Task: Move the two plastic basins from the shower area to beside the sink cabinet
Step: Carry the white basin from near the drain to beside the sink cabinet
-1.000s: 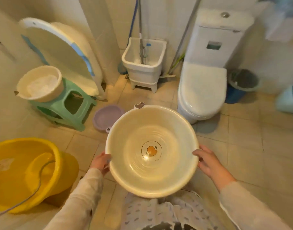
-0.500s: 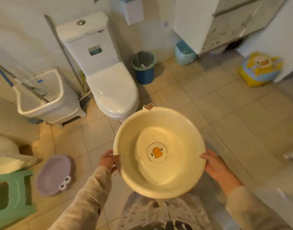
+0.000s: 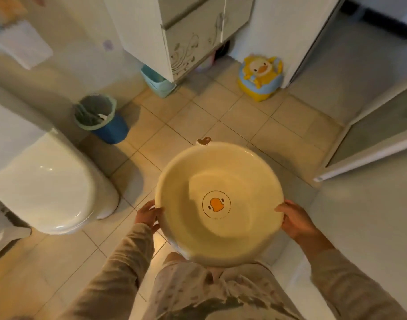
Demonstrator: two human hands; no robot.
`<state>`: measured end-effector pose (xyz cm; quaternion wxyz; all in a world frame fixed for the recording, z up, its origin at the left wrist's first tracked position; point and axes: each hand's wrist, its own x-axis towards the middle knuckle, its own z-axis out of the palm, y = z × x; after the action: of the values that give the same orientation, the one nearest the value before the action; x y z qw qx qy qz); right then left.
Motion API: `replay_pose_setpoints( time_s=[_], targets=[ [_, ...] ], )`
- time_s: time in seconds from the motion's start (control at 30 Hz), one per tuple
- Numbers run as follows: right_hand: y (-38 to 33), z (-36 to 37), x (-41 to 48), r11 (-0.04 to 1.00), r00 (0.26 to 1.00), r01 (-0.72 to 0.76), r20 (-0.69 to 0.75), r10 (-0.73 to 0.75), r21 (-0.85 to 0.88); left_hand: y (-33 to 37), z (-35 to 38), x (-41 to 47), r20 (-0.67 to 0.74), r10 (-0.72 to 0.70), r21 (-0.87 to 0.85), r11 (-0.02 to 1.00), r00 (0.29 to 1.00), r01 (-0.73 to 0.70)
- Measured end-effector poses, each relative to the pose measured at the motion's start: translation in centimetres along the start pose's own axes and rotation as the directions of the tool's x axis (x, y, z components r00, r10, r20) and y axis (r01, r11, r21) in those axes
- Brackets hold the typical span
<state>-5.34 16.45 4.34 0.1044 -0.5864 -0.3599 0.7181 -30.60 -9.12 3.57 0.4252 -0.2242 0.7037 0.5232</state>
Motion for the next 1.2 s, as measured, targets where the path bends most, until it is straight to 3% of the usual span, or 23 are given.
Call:
replay_pose_setpoints(
  time_s=[0.23, 0.73, 1.03, 1.2],
  targets=[
    [-5.1, -0.9, 3.3, 0.996, 0.995, 0.012, -0.099, -0.004, 0.089, 7.7, 7.6, 4.3, 0.063, 0.031, 0.122, 0.992, 0.998, -0.039],
    [-15.2, 5.4, 12.1, 0.943, 0.958, 0.035, -0.279, 0.062, 0.331, 26.5, 18.7, 12.8, 0.196, 0.032, 0.351, 0.931, 0.98, -0.101],
    [-21.6, 3.3, 18.0, 0.921, 0.952, 0.049, -0.298, 0.074, 0.385, 31.7, 27.5, 15.8, 0.239, 0.013, 0.348, 0.932, 0.971, -0.098],
    [-27.3, -0.9, 23.1, 0.951, 0.968, 0.046, -0.248, 0.033, 0.304, 32.5, 33.8, 17.0, 0.225, 0.008, 0.291, 0.954, 0.974, -0.075]
  ],
)
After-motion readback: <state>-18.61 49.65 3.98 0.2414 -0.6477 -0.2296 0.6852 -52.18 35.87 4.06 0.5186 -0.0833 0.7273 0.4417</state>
